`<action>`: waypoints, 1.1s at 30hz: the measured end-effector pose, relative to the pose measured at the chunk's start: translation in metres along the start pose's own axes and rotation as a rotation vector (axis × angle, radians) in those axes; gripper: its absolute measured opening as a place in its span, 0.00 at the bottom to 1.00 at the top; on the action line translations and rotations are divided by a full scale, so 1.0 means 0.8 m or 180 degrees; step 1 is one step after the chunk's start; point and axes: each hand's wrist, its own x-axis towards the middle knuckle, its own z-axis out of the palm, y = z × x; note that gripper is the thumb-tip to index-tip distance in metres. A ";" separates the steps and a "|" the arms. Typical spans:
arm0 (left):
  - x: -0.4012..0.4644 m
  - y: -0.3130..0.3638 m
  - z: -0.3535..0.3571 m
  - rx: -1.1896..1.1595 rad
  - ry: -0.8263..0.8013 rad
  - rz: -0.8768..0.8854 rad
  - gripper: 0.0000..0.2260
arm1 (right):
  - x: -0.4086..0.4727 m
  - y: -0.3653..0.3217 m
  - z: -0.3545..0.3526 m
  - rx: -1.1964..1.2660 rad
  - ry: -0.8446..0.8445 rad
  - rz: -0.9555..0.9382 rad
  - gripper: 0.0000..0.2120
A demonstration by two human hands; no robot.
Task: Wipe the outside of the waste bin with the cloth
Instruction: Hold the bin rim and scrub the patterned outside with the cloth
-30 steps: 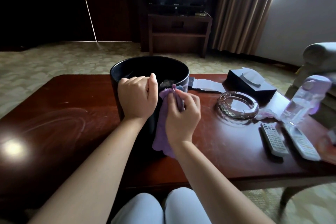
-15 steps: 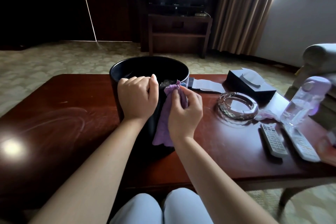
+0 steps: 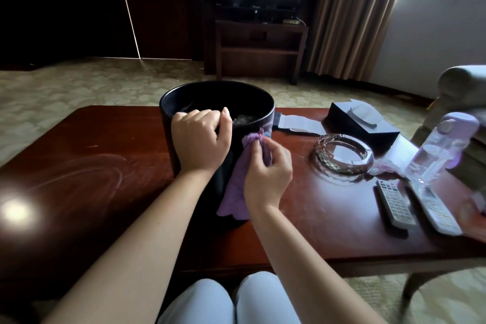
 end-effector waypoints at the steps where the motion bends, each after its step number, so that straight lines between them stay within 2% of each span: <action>1: 0.000 0.000 0.000 0.0005 0.0009 0.0007 0.18 | -0.008 0.012 -0.006 -0.0100 -0.0061 0.0125 0.05; 4: 0.000 0.000 0.001 0.0004 0.0028 0.0023 0.19 | -0.016 0.031 -0.018 -0.0316 -0.0310 0.0379 0.05; 10: -0.001 -0.001 0.001 0.0001 0.0036 0.0033 0.19 | 0.006 -0.003 0.000 0.0101 -0.0073 -0.0044 0.05; 16: -0.001 0.001 0.002 0.0019 0.0028 0.0008 0.19 | -0.020 0.044 -0.020 -0.0338 -0.0305 0.0421 0.04; 22: -0.002 0.000 0.002 0.0028 0.0054 0.0012 0.19 | 0.014 0.008 -0.006 0.0168 -0.0123 0.0138 0.03; 25: -0.002 0.001 0.002 0.0036 0.0055 0.0008 0.19 | 0.007 0.021 -0.007 0.0156 -0.0146 0.0331 0.04; 30: -0.003 0.000 0.003 0.0056 0.0038 0.0045 0.18 | -0.015 0.074 -0.026 -0.0185 -0.0447 0.1024 0.05; 33: -0.003 -0.002 0.003 0.0072 0.0031 0.0043 0.18 | -0.001 0.058 -0.020 0.0086 -0.0328 0.0897 0.04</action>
